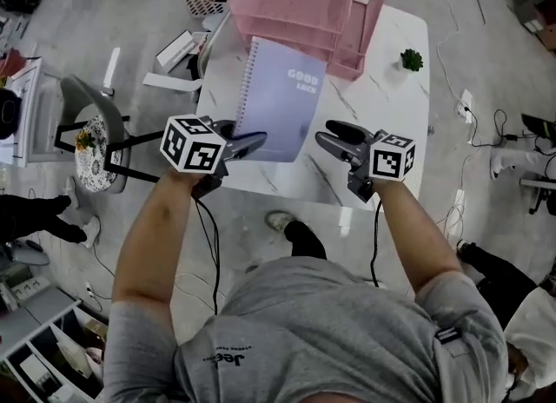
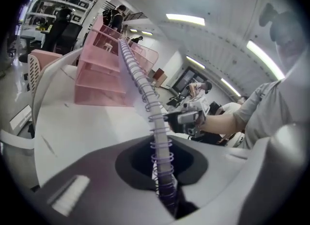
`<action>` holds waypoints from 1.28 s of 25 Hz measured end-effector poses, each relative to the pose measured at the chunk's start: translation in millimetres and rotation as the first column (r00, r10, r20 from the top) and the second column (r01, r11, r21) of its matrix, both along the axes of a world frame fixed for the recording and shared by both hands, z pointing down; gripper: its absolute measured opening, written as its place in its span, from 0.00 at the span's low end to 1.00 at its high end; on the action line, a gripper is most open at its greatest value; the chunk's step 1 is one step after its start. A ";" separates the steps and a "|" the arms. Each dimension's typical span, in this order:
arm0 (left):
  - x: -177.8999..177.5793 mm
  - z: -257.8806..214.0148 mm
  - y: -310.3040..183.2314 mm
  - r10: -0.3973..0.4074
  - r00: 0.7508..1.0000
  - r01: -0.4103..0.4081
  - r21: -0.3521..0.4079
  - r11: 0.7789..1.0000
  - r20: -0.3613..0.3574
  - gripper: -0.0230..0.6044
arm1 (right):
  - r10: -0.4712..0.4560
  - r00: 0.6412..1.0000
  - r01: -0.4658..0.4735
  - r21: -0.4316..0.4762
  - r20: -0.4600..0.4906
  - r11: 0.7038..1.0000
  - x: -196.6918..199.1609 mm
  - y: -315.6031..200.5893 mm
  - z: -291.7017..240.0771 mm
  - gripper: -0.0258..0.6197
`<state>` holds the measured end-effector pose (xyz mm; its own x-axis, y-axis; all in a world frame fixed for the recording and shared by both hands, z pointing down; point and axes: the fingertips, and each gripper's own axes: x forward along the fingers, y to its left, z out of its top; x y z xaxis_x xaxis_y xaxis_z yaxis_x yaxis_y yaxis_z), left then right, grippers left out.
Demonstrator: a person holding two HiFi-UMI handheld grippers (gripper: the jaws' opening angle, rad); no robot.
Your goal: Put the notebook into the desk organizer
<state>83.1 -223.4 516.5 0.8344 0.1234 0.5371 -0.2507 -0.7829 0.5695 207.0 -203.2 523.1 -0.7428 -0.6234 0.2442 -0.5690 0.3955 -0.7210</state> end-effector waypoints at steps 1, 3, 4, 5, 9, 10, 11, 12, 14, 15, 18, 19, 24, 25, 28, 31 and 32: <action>3.1 -2.8 -0.9 0.008 1.000 -0.008 -0.011 1.000 -0.023 0.18 | -0.021 0.998 0.024 -0.041 0.065 0.999 -7.1 -2.9 12.1 0.48; 7.6 -6.7 -2.5 0.021 0.997 -0.024 -0.042 0.999 -0.071 0.18 | -0.043 0.981 0.060 -0.090 0.187 0.994 -21.5 -11.5 28.9 0.62; 8.8 -7.6 -2.9 0.028 0.995 -0.034 -0.062 0.997 -0.095 0.18 | -0.044 0.968 0.071 -0.101 0.246 0.992 -27.6 -16.9 33.8 0.66; 9.6 -7.8 -3.0 0.035 0.992 -0.045 -0.085 0.995 -0.118 0.18 | -0.050 0.952 0.085 -0.105 0.303 0.991 -34.1 -22.0 35.2 0.67; 8.8 1.0 -0.2 0.054 0.982 -0.087 -0.182 0.979 -0.183 0.18 | -0.114 0.836 0.152 -0.027 0.537 0.988 -55.9 -37.5 8.4 0.66; 7.7 6.7 -0.9 0.046 0.982 -0.083 -0.203 0.976 -0.182 0.18 | -0.102 0.814 0.130 -0.008 0.572 0.991 -53.7 -43.6 2.0 0.65; 6.3 13.2 -3.8 0.027 0.984 -0.067 -0.225 0.972 -0.175 0.18 | -0.073 0.811 0.092 -0.003 0.581 0.996 -49.2 -51.1 -0.5 0.56; 4.9 19.5 -8.7 -0.001 0.986 -0.041 -0.248 0.968 -0.165 0.18 | -0.038 0.826 0.051 -0.007 0.562 0.999 -44.4 -58.8 0.8 0.34; 3.1 31.1 -20.8 -0.056 0.988 0.013 -0.286 0.958 -0.142 0.18 | 0.002 0.873 0.003 -0.009 0.488 1.000 -39.7 -71.0 6.4 0.14; 2.8 36.5 -26.6 -0.075 0.989 0.034 -0.300 0.953 -0.127 0.18 | 0.008 0.889 -0.005 -0.008 0.458 1.000 -39.0 -75.9 8.2 0.13; 5.5 45.0 -37.8 -0.110 0.989 0.067 -0.371 0.926 -0.098 0.19 | 0.032 0.909 -0.023 -0.027 0.415 0.999 -36.6 -90.3 14.0 0.13; 6.6 46.8 -41.0 -0.117 0.989 0.074 -0.388 0.919 -0.089 0.19 | 0.048 0.912 -0.034 -0.042 0.407 0.999 -35.4 -94.6 17.2 0.13; 12.0 57.1 -65.6 -0.136 0.990 0.112 -0.387 0.915 -0.034 0.20 | 0.167 0.912 -0.104 -0.184 0.375 0.977 -26.5 -115.8 38.8 0.14; 14.3 58.6 -70.7 -0.140 0.990 0.119 -0.387 0.914 -0.027 0.20 | 0.187 0.904 -0.109 -0.214 0.385 0.971 -25.7 -119.6 39.9 0.14; 23.1 60.0 -85.6 -0.157 0.987 0.131 -0.406 0.904 -0.030 0.20 | 0.184 0.903 -0.091 -0.244 0.389 0.965 -23.4 -125.0 40.2 0.27; 29.7 58.3 -101.6 -0.163 0.986 0.130 -0.417 0.899 -0.044 0.19 | 0.105 0.905 -0.009 -0.227 0.411 0.974 -26.6 -110.6 38.1 0.43; 31.6 56.8 -108.8 -0.173 0.984 0.136 -0.417 0.899 -0.051 0.19 | 0.086 0.906 0.011 -0.227 0.415 0.974 -27.1 -102.2 39.3 0.44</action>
